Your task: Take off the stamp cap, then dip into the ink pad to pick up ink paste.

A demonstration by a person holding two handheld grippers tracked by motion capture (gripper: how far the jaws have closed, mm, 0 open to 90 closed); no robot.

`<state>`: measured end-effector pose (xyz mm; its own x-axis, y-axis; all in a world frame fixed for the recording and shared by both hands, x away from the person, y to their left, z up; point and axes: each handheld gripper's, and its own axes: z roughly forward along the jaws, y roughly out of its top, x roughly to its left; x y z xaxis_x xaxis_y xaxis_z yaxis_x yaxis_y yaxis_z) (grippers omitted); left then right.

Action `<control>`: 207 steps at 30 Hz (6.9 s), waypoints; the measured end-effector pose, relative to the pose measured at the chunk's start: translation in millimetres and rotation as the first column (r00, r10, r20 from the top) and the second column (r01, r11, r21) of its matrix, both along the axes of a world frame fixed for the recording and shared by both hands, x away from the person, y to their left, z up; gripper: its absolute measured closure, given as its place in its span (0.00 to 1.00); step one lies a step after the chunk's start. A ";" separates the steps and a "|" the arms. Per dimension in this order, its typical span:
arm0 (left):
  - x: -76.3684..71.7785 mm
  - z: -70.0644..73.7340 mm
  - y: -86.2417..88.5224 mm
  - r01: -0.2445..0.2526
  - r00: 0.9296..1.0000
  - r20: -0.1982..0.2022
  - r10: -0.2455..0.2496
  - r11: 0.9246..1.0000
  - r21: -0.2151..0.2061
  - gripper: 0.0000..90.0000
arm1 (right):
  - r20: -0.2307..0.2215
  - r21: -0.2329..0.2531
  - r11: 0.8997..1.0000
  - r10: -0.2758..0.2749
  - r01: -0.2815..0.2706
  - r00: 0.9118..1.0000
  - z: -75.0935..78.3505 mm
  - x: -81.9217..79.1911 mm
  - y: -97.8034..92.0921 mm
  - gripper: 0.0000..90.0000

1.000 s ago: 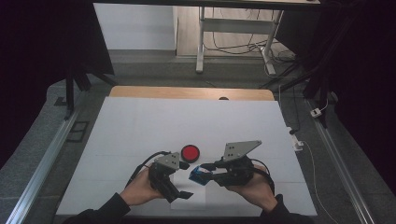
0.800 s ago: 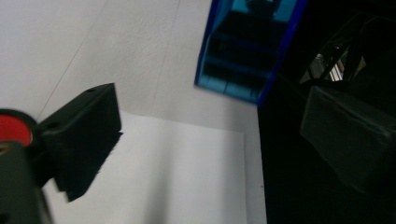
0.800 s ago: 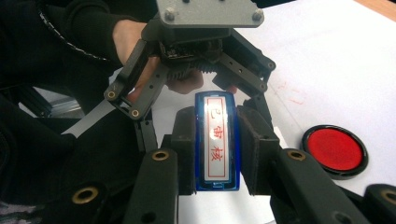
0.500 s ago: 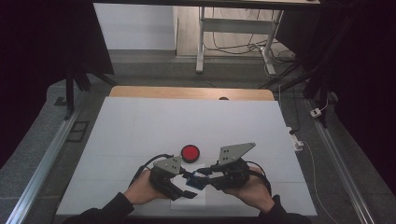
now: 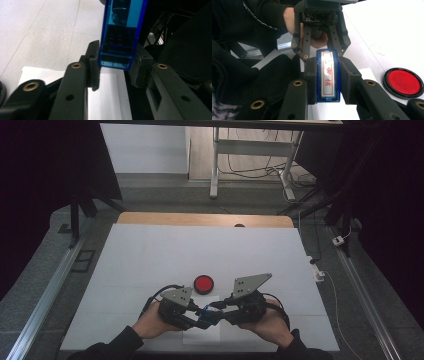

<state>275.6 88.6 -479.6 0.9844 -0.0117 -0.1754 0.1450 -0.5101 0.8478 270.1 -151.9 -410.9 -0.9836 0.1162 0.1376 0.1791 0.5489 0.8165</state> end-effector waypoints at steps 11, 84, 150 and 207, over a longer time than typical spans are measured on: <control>-0.7 1.1 1.9 0.017 1.000 0.017 -0.017 1.000 -0.026 0.75 | -0.002 0.021 1.000 0.009 -0.009 1.000 1.5 -0.3 -1.2 0.79; -5.2 10.4 30.7 -0.192 0.981 0.000 0.193 0.977 0.089 0.76 | 0.106 0.064 0.995 -0.088 0.081 0.990 5.5 -3.7 -15.2 0.79; -100.7 2.4 154.7 -0.687 0.721 0.007 0.693 0.714 0.137 0.76 | 0.124 0.013 0.974 -0.228 0.228 0.966 -3.8 6.2 -30.1 0.79; -105.9 0.1 159.0 -0.674 0.732 0.008 0.681 0.722 0.159 0.76 | 0.150 -0.051 0.952 -0.292 0.303 0.945 -11.8 63.6 14.7 0.79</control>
<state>169.8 247.6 -479.5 0.7102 0.6838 -0.1673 0.5369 -0.3724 0.7570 333.7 -137.2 -422.7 -0.9115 0.4110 -0.0175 0.2310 0.5465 0.8049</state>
